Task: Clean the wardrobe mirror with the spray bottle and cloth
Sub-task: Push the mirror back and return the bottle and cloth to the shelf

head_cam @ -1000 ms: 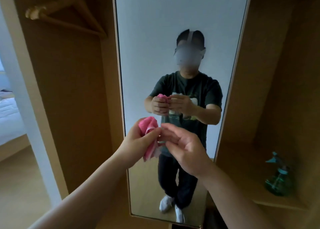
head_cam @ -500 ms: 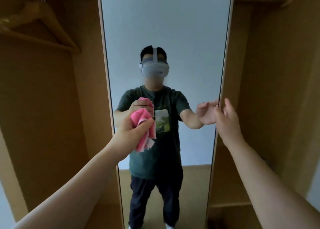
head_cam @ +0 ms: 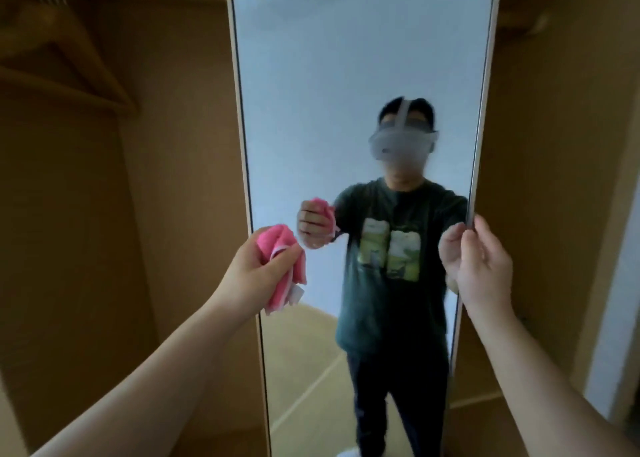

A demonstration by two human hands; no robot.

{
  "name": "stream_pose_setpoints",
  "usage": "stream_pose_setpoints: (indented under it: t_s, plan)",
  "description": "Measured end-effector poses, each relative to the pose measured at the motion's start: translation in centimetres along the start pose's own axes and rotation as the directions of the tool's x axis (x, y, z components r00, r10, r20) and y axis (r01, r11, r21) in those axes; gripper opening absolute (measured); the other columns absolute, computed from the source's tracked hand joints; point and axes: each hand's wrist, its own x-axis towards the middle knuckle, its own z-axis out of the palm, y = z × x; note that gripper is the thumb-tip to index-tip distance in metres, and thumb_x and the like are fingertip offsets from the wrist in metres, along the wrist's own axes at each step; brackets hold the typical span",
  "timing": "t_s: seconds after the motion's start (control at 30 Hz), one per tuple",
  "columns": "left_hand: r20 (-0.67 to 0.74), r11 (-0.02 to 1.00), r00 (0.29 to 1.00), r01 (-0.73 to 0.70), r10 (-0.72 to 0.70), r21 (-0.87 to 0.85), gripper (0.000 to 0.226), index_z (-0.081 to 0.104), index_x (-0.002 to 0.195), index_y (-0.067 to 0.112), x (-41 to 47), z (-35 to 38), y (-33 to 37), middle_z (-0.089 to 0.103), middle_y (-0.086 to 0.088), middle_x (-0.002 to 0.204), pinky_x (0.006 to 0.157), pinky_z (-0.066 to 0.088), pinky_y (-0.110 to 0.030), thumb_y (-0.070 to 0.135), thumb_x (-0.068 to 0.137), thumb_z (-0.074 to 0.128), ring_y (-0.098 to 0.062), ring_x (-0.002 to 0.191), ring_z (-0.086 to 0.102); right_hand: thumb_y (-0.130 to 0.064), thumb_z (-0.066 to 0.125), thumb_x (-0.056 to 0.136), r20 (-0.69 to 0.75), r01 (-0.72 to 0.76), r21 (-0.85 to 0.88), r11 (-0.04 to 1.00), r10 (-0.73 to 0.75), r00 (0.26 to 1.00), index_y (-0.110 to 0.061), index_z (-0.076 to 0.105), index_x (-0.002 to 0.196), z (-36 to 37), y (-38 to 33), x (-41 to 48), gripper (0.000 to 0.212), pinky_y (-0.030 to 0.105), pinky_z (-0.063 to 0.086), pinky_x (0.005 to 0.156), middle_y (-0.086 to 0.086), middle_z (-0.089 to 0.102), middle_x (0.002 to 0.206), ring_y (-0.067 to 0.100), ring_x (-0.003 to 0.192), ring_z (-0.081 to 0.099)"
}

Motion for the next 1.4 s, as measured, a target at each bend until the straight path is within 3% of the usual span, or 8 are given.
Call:
stream_pose_setpoints:
  t_s: [0.1, 0.17, 0.27, 0.37, 0.57, 0.73, 0.87, 1.4]
  plan:
    - [-0.01, 1.0, 1.0, -0.02, 0.02, -0.01, 0.022, 0.057, 0.077, 0.019, -0.1, -0.5, 0.3, 0.063, -0.031, 0.072, 0.042, 0.048, -0.028, 0.013, 0.097, 0.052, -0.031, 0.052, 0.056, -0.04, 0.039, 0.101, -0.014, 0.196, -0.128, 0.972, -0.199, 0.98, -0.031, 0.035, 0.146, -0.1, 0.0, -1.6, 0.046, 0.045, 0.045, 0.104, 0.007, 0.056, 0.136, 0.021, 0.126, 0.053]
    - [-0.007, 0.998, 0.999, 0.04, -0.041, -0.039, 0.004, 0.058, 0.094, 0.02, 0.4, -1.1, -0.4, 0.067, -0.025, 0.082, 0.046, 0.052, -0.028, 0.022, 0.096, 0.055, -0.033, 0.06, 0.063, -0.032, 0.038, 0.101, -0.011, 0.384, -0.213, 0.898, -0.395, 0.919, -0.019, 0.036, 0.145, 0.2, -0.4, -2.4, 0.046, 0.034, 0.048, 0.101, 0.012, 0.058, 0.132, 0.017, 0.123, 0.055]
    - [-0.049, 0.987, 0.987, 0.154, -0.156, -0.039, 0.034, 0.049, 0.12, 0.027, 0.9, -2.0, -1.5, 0.066, -0.006, 0.099, 0.065, 0.058, -0.033, 0.038, 0.089, 0.06, -0.023, 0.083, 0.069, -0.018, 0.041, 0.099, -0.003, 0.583, -0.255, 0.772, -0.603, 0.798, -0.004, 0.039, 0.139, 0.8, -1.3, -3.3, 0.042, 0.015, 0.048, 0.082, 0.014, 0.062, 0.109, -0.006, 0.103, 0.054]
    - [-0.105, 0.981, 0.976, 0.187, -0.192, -0.058, 0.034, 0.045, 0.118, 0.028, 0.6, -2.7, -2.3, 0.064, -0.006, 0.098, 0.062, 0.055, -0.03, 0.037, 0.089, 0.06, -0.023, 0.079, 0.069, -0.017, 0.041, 0.1, 0.045, 0.681, -0.247, 0.69, -0.694, 0.719, -0.009, 0.039, 0.139, 1.7, -1.8, -4.0, 0.04, 0.032, 0.05, 0.062, 0.017, 0.06, 0.095, 0.008, 0.085, 0.057]
    - [-0.155, 0.975, 0.962, 0.216, -0.223, -0.057, 0.037, 0.046, 0.121, 0.026, -0.3, -4.0, -4.0, 0.065, -0.01, 0.099, 0.061, 0.054, -0.034, 0.037, 0.089, 0.061, -0.027, 0.078, 0.066, -0.021, 0.038, 0.101, 0.07, 0.708, -0.228, 0.668, -0.714, 0.696, 0.007, 0.035, 0.138, 4.5, -2.7, -5.7, 0.047, 0.036, 0.053, 0.07, 0.015, 0.049, 0.119, 0.022, 0.09, 0.057]
    - [-0.164, 0.979, 0.965, 0.193, -0.202, -0.07, 0.022, 0.054, 0.111, 0.028, -0.4, -5.3, -4.7, 0.066, -0.012, 0.094, 0.058, 0.055, -0.037, 0.035, 0.091, 0.061, -0.024, 0.065, 0.067, -0.031, 0.035, 0.102, 0.132, 0.707, -0.27, 0.654, -0.702, 0.7, -0.007, 0.018, 0.149, 6.7, -3.3, -6.8, 0.055, 0.049, 0.037, 0.11, 0.015, 0.026, 0.153, 0.031, 0.14, 0.034]
    - [-0.172, 0.977, 0.963, 0.196, -0.207, -0.079, 0.011, 0.053, 0.099, 0.035, -0.7, -5.8, -4.7, 0.068, -0.013, 0.094, 0.056, 0.057, -0.039, 0.032, 0.092, 0.061, -0.022, 0.058, 0.067, -0.036, 0.036, 0.1, 0.203, 0.687, -0.397, 0.609, -0.672, 0.713, -0.004, 0.014, 0.149, 8.1, -3.8, -7.2, 0.062, 0.06, 0.032, 0.11, 0.022, 0.015, 0.157, 0.036, 0.146, 0.02]
    - [-0.161, 0.973, 0.96, 0.226, -0.23, -0.043, 0.012, 0.05, 0.095, 0.039, -0.4, -7.2, -5.9, 0.067, -0.007, 0.098, 0.069, 0.06, -0.048, 0.039, 0.09, 0.061, -0.029, 0.076, 0.071, -0.037, 0.043, 0.094, 0.258, 0.616, -0.616, 0.491, -0.613, 0.746, 0.005, 0.016, 0.148, 12.0, -2.2, -5.3, 0.073, 0.053, 0.02, 0.118, 0.029, 0.016, 0.155, 0.039, 0.146, 0.014]
